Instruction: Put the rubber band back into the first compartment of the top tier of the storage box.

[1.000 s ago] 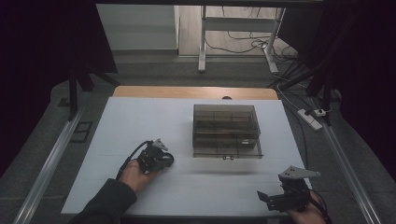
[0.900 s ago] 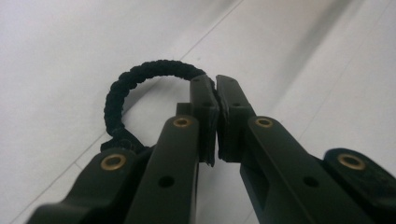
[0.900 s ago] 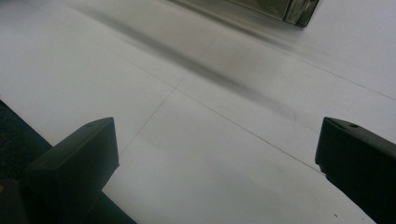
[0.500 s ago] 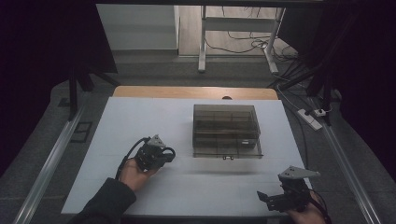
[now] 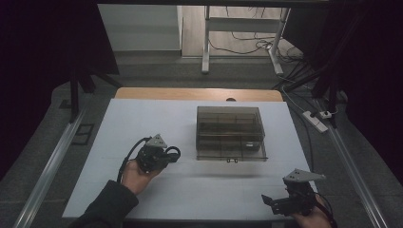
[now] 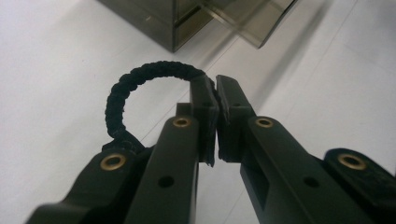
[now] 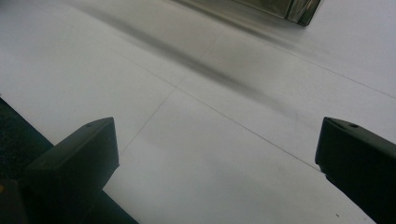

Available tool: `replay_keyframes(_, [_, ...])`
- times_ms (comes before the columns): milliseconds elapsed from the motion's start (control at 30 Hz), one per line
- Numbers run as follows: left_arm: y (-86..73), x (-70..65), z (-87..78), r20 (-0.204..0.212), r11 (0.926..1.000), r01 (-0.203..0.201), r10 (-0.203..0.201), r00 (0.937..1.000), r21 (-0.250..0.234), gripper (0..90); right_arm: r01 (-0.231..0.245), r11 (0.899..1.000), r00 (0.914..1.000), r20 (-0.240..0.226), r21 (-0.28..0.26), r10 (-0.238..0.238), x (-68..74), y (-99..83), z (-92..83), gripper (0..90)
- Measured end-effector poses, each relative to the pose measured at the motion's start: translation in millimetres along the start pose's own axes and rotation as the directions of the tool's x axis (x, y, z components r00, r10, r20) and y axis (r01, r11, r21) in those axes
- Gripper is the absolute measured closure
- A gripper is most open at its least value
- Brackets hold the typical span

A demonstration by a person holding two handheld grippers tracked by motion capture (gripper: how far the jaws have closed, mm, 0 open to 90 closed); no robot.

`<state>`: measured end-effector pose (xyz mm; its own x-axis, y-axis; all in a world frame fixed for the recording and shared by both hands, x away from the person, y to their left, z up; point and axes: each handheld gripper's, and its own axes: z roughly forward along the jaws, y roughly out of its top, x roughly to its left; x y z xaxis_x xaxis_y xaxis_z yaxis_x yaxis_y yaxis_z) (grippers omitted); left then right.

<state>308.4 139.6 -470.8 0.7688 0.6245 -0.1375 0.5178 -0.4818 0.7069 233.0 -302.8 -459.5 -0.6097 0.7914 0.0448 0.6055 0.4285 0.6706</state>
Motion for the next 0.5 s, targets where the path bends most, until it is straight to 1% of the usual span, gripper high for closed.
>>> replay_keyframes(167, [6.2,-6.1,-3.0,0.013,0.9997,-0.014,0.014,0.9998,-0.019,86.3,0.0,1.0,1.0,0.0,0.0,0.0,-0.1,0.0,0.0,0.0])
replay_keyframes(300, [10.8,-10.2,-4.0,0.015,0.9993,-0.03,0.03,0.9994,-0.023,86.3,-0.004,1.0,1.0,-0.001,0.0,0.004,-0.2,-0.1,0.1,0.0])
replay_keyframes(500, [19.0,-14.0,-5.3,0.023,0.9986,-0.037,0.038,0.999,-0.037,86.3,-0.008,1.0,1.0,0.0,-0.001,0.008,-0.5,-0.1,0.0,0.0])
